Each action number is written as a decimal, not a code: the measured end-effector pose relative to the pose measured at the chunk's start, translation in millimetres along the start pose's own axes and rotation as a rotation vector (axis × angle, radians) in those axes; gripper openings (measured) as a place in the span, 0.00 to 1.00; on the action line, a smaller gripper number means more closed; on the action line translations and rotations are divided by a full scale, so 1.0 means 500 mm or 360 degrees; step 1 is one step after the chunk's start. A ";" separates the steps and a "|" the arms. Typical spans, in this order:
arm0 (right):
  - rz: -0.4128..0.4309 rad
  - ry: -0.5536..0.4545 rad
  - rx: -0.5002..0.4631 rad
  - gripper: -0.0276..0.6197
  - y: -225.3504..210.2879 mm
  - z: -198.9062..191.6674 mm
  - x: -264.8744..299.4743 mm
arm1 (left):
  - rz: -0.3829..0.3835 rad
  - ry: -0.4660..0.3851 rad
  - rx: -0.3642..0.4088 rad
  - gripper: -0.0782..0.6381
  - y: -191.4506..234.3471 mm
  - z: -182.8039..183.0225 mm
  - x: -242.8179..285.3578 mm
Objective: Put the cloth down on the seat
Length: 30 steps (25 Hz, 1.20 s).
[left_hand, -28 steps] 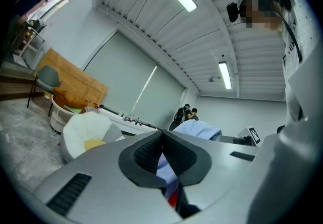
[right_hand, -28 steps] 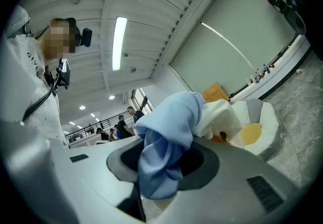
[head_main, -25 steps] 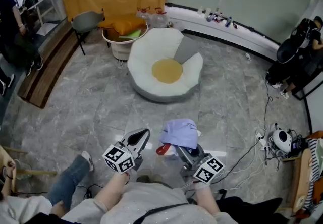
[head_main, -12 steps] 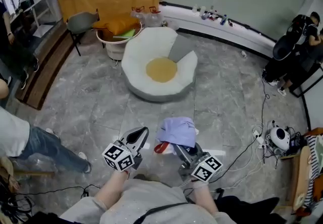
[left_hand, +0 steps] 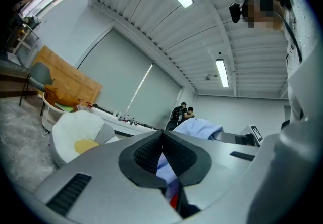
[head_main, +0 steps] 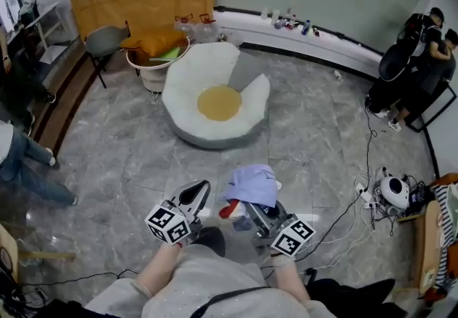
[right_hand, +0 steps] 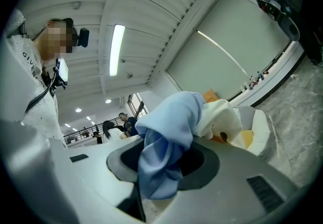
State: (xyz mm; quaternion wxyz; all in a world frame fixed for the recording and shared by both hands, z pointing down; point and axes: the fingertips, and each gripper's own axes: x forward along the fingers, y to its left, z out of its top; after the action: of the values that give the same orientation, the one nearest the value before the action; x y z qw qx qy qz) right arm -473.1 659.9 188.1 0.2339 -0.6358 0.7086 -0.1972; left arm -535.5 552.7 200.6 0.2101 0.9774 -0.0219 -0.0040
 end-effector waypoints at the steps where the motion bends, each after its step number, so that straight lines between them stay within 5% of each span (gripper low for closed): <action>1: -0.0001 -0.0009 -0.0001 0.28 -0.009 0.006 0.000 | 0.0000 -0.0001 0.0002 0.13 0.004 0.000 0.010; 30: -0.0075 0.0011 -0.0049 0.28 -0.482 0.278 0.224 | -0.0265 0.0143 -0.0047 0.13 0.244 0.039 0.667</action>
State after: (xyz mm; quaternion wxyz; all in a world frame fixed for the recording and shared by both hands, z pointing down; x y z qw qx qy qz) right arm -206.3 523.9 205.0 0.2170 -0.6552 0.6972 -0.1937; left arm -207.8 418.8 233.6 0.2243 0.9718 0.0690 0.0221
